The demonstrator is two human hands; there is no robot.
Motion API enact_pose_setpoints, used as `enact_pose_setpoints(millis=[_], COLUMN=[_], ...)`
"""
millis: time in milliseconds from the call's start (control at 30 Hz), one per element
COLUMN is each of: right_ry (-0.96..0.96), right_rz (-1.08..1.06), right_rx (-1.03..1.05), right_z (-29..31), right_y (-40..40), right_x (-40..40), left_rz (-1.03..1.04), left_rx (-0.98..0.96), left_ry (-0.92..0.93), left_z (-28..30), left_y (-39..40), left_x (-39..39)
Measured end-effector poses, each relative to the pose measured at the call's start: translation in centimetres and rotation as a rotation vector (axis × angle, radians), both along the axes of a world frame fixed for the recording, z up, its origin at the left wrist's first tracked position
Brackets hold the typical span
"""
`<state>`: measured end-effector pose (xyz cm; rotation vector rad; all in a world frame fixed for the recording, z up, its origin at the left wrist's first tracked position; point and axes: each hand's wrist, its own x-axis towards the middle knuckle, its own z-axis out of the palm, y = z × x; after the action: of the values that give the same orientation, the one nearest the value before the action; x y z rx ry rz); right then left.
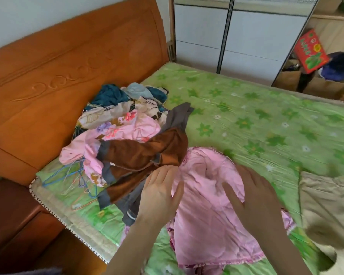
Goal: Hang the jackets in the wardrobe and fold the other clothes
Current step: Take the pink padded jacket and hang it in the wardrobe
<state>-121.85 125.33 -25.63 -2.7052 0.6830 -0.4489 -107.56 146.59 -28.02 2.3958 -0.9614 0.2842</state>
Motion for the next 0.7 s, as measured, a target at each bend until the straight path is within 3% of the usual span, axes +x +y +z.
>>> enact_pose_setpoints(millis=[267, 700], right_ry=[0.024, 0.184], right_rz=[0.011, 0.08], right_rx=[-0.025, -0.057], right_z=[-6.5, -25.9], right_y=[-6.0, -14.0], right_x=[10.2, 23.6], left_rz=[-0.052, -0.178], left_rx=[0.029, 0.172], left_ry=[0.057, 0.112], left_z=[-8.3, -27.3], left_y=[-7.1, -17.5], left_x=[10.3, 23.1])
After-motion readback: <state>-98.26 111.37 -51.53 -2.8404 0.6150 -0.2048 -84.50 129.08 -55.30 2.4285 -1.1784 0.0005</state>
